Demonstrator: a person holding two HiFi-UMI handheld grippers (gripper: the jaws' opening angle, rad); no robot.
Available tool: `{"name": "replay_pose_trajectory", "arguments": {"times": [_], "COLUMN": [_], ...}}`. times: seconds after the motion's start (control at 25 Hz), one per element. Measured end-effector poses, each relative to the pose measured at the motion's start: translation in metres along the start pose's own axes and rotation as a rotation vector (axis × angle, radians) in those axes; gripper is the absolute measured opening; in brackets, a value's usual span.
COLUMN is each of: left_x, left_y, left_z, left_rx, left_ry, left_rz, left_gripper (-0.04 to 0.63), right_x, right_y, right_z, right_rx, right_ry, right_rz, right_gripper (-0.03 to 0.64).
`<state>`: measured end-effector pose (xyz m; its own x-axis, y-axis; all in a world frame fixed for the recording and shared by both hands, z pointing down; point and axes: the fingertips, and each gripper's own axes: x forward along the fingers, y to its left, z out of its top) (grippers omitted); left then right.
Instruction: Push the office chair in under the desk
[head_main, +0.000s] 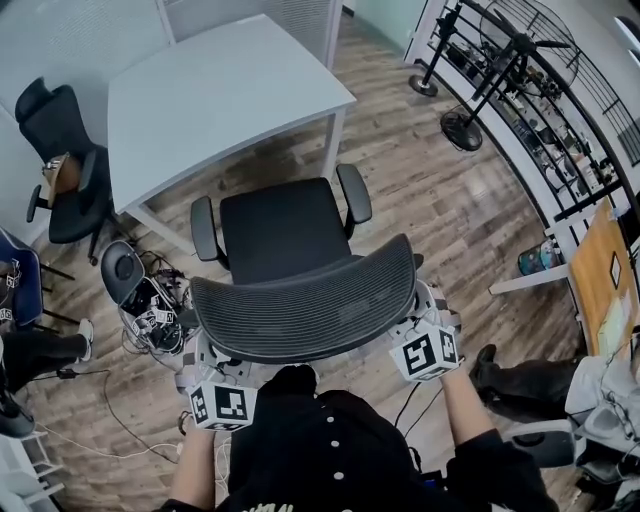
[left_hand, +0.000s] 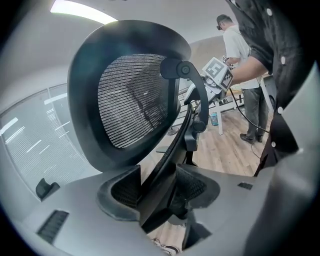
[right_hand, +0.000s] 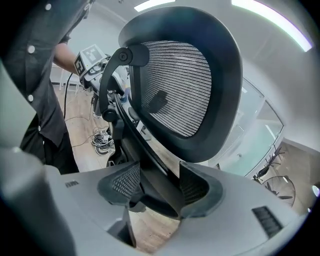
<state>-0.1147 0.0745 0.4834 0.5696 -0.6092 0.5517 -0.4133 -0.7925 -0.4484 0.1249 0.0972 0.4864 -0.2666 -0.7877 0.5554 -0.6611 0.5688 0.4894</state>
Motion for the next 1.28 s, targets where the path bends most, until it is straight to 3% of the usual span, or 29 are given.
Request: {"name": "replay_pose_trajectory", "arguments": {"times": [0.68,1.28], "left_x": [0.03,0.048], "left_y": [0.017,0.026], "left_z": [0.014,0.021], "left_rx": [-0.017,-0.069], "left_ry": [0.053,0.108], "left_rz": [0.023,0.057], "left_gripper": [0.23,0.232], "right_x": [0.029,0.052], "right_y": [-0.041,-0.067], "right_z": [-0.002,-0.001], "right_rx": [-0.008,-0.051], "right_ry": [-0.019,-0.072], "right_rz": [0.008,0.073], "right_gripper": [0.268,0.268]}}
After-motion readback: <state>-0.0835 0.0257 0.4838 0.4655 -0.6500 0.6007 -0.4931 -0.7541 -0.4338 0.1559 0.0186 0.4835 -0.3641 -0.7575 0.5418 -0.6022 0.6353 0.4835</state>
